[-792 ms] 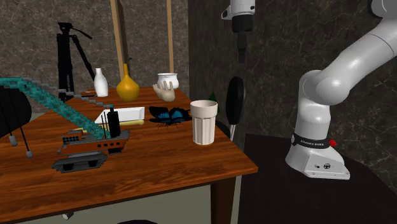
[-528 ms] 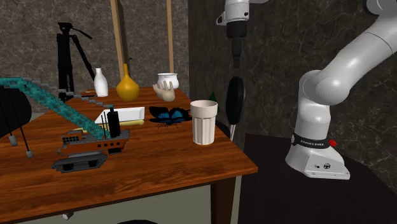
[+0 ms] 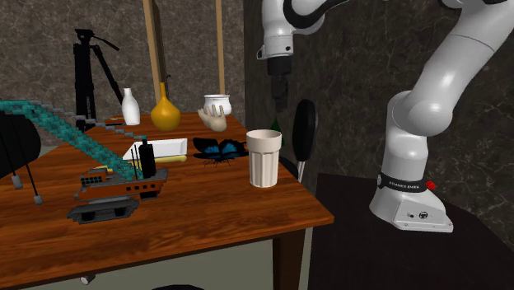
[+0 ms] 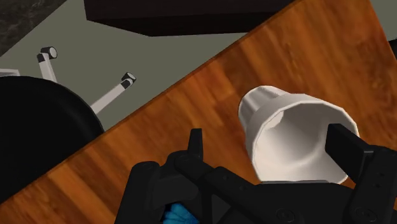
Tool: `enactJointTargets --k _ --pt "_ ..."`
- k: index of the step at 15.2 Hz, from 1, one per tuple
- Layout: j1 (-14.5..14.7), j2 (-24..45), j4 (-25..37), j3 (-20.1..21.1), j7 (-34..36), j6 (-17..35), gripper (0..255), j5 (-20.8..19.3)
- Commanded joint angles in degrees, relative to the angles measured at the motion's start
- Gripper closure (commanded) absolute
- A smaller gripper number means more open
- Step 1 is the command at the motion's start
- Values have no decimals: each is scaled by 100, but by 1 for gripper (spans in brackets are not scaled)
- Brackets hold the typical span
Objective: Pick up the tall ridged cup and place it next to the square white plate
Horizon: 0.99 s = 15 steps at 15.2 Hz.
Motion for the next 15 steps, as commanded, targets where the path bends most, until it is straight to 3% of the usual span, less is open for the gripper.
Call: enactJointTargets --k 1,5,15 --pt "13 414 66 33 67 320 0 59" --pt "15 1264 304 55 137 861 0 141" --pt "34 1453 -125 80 130 1479 0 166"
